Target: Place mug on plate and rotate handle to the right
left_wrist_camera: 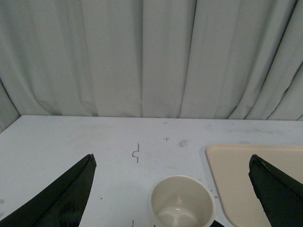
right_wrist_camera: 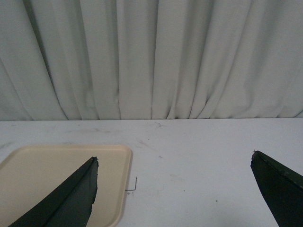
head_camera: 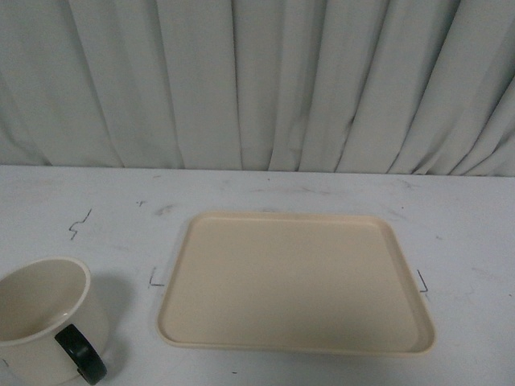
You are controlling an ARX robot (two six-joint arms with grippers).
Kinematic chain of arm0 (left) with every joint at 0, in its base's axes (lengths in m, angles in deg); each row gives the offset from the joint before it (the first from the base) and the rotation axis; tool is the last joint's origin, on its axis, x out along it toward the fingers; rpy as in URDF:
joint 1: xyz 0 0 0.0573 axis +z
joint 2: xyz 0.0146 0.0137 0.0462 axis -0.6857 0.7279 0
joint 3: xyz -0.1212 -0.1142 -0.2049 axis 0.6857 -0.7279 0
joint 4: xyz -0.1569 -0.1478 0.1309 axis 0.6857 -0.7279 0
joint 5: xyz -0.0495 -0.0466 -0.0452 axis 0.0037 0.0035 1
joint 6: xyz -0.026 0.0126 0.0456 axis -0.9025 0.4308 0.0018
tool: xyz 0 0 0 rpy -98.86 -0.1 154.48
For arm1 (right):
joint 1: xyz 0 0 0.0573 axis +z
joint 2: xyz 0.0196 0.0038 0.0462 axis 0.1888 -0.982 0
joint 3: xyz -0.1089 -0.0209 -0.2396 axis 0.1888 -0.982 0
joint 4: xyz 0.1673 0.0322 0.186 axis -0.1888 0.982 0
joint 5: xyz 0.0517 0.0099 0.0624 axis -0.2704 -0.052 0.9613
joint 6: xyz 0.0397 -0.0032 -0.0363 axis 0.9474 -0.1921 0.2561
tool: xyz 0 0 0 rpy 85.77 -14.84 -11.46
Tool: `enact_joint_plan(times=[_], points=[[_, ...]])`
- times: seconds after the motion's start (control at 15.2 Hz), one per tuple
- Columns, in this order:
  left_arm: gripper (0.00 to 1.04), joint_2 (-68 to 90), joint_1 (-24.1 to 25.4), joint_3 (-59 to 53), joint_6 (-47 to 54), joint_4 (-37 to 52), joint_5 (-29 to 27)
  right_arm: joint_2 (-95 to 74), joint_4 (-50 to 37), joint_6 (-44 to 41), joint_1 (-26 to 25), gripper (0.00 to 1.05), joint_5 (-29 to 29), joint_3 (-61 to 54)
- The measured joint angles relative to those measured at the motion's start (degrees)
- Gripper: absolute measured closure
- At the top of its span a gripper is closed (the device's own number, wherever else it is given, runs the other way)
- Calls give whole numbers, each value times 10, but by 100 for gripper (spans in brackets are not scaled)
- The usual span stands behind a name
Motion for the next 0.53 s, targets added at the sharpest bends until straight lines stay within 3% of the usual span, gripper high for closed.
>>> enact_joint_plan(times=[0.53], points=[[7, 0, 0, 0, 0, 0, 0, 0, 0, 0, 0, 6, 0, 0]])
